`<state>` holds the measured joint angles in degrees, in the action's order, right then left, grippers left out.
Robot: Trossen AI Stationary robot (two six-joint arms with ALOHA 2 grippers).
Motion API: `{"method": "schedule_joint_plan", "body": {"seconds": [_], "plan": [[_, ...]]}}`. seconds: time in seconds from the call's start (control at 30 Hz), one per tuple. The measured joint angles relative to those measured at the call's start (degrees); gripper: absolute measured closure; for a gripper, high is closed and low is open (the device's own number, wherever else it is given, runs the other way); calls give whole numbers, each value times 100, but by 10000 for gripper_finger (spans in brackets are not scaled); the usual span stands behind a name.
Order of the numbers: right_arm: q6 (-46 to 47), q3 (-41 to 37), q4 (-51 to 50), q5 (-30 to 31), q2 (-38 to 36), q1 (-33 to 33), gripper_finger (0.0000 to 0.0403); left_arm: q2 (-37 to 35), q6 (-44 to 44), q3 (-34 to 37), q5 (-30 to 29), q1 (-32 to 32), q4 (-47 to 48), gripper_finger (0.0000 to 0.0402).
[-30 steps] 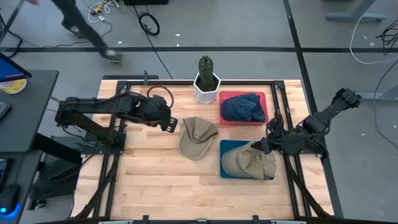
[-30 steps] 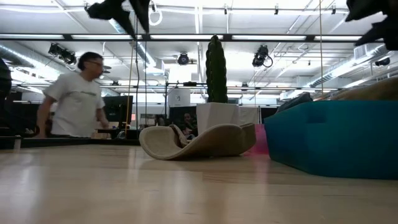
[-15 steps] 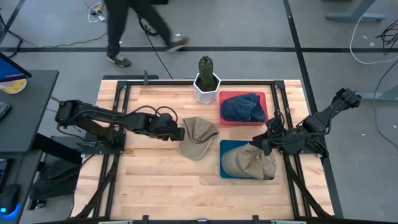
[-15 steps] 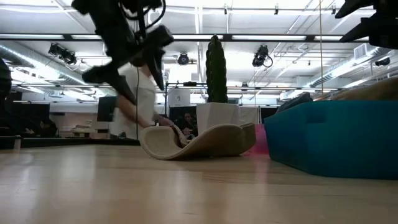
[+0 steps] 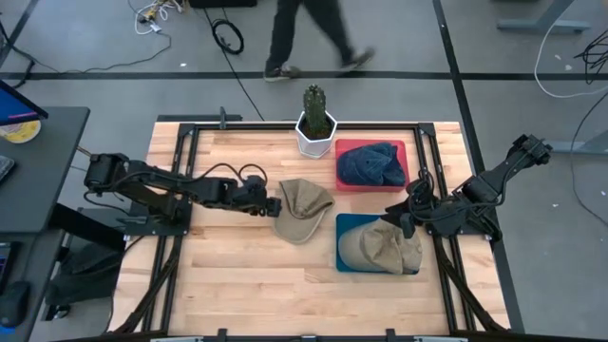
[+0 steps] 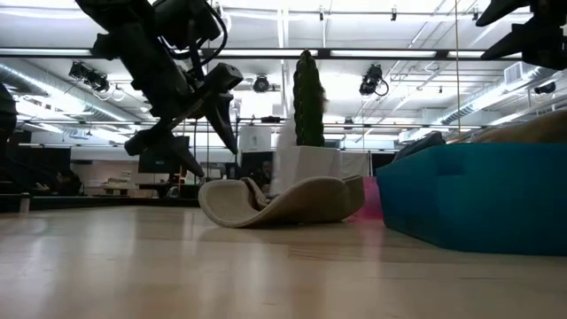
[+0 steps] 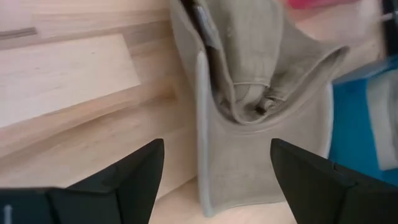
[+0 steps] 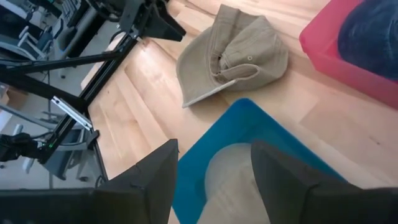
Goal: Pick & Place hat
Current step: Put the brown cap into the blue bin
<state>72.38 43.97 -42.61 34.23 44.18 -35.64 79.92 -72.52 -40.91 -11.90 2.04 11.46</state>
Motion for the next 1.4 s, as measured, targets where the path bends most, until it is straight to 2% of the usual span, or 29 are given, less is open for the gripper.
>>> {"method": "schedule_joint_plan", "body": {"seconds": [0.3,0.6,0.73,0.87,0.97,1.23,1.4], "plan": [[2,0,22,235,0,69,199,85,-24,189,75,0,-491,103],[6,0,162,239,0,222,199,674,-181,193,225,113,-1251,104],[0,0,200,238,0,285,199,952,-187,193,476,108,-1415,119],[0,0,203,237,0,335,199,1153,-300,193,622,139,-1420,160],[0,0,200,237,0,355,199,1189,-333,193,636,144,-1429,208],[-18,0,198,238,0,358,199,1183,-310,192,610,134,-1459,381],[-18,0,199,237,0,358,199,1062,-77,145,415,144,-1416,387]]}}
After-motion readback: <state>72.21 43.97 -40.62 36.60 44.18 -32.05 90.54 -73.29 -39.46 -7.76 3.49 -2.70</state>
